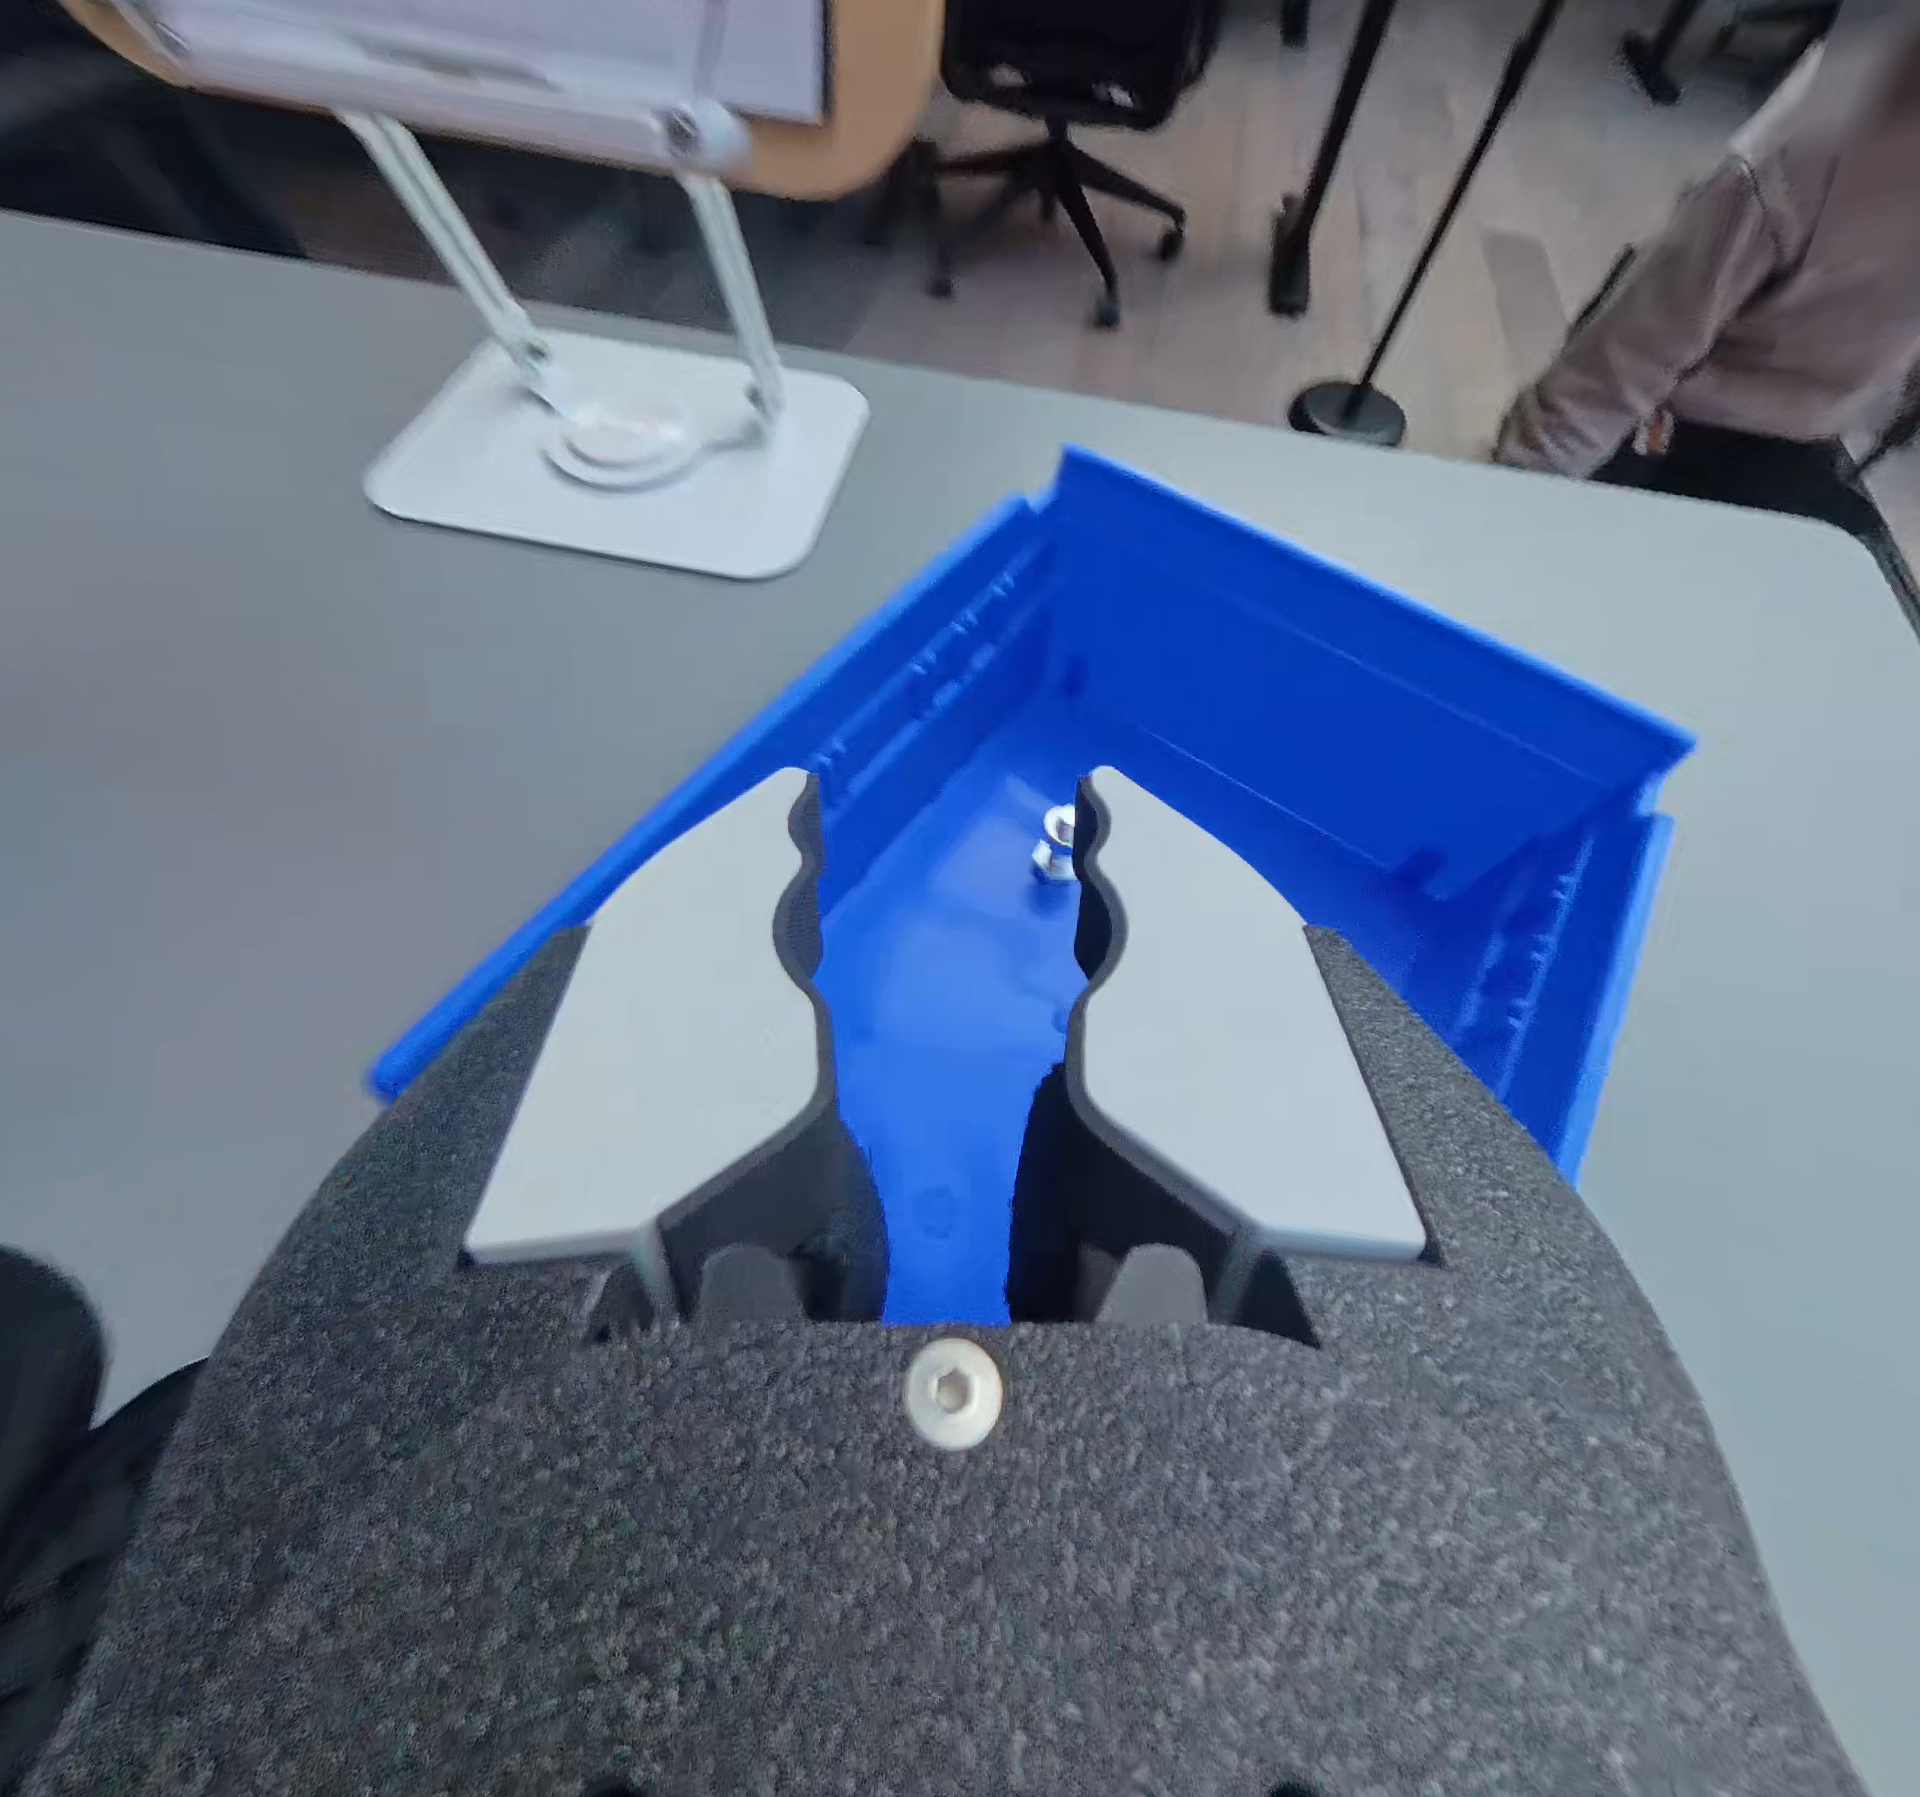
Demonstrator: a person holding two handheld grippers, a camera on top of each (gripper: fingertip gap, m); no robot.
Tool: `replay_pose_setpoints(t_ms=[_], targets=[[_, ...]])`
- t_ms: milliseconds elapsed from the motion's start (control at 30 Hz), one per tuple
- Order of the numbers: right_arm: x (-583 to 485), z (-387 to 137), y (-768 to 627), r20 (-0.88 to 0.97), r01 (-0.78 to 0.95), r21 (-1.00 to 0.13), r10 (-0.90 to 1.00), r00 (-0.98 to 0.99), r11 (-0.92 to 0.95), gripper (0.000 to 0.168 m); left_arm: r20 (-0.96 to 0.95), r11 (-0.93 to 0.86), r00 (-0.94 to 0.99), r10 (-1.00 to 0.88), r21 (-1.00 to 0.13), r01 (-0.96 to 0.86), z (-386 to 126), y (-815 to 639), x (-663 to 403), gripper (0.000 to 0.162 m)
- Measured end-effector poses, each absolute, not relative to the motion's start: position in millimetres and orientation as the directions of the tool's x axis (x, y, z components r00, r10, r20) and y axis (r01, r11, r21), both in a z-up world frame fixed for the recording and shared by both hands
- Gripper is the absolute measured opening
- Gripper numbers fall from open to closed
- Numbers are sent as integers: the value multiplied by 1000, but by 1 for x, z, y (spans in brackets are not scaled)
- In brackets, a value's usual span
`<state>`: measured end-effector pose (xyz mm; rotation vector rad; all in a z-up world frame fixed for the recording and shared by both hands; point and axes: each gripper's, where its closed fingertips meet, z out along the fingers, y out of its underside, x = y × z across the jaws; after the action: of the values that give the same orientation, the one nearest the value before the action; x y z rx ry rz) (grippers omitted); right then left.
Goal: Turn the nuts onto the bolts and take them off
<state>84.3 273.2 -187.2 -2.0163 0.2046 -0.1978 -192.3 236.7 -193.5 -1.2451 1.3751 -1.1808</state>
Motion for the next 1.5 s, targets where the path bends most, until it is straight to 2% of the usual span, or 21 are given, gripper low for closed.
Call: replay_pose_setpoints(t_ms=[200, 300, 400, 600, 700, 800, 1400, 1500], targets=[[6, -136, 245, 5, -1, -981, -30, 1000, -196, 49, -130, 86, 130, -983, -951, -298, -157, 295, -283, 64], [-18, -134, 229, 12, 19, -984, 41, 999, -177, 49, -224, 70, 260, -939, -867, -493, -148, 353, -353, 61], [-36, -130, 216, 14, 29, -988, 101, 995, -151, 48, -268, 1, 301, -915, -749, -662, -153, 410, -419, 54], [-46, -122, 200, 5, 19, -992, 115, 993, -126, 45, -260, -126, 260, -930, -439, -890, -213, 498, -511, 39], [-50, -120, 195, 13, 28, -992, 113, 993, -126, 45, -279, -114, 186, -942, -253, -961, -259, 524, -537, 38], [-51, -117, 190, 37, 50, -990, 102, 994, -131, 43, -281, -85, 119, -952, -128, -988, -293, 538, -550, 37], [-66, -104, 182, 115, 127, -985, 108, 988, -114, 38, -217, -103, 109, -970, -38, -994, -344, 557, -553, 28], [-66, -103, 179, 117, 128, -986, 105, 988, -104, 38, -177, -118, 123, -977, -41, -992, -347, 554, -553, 19]])
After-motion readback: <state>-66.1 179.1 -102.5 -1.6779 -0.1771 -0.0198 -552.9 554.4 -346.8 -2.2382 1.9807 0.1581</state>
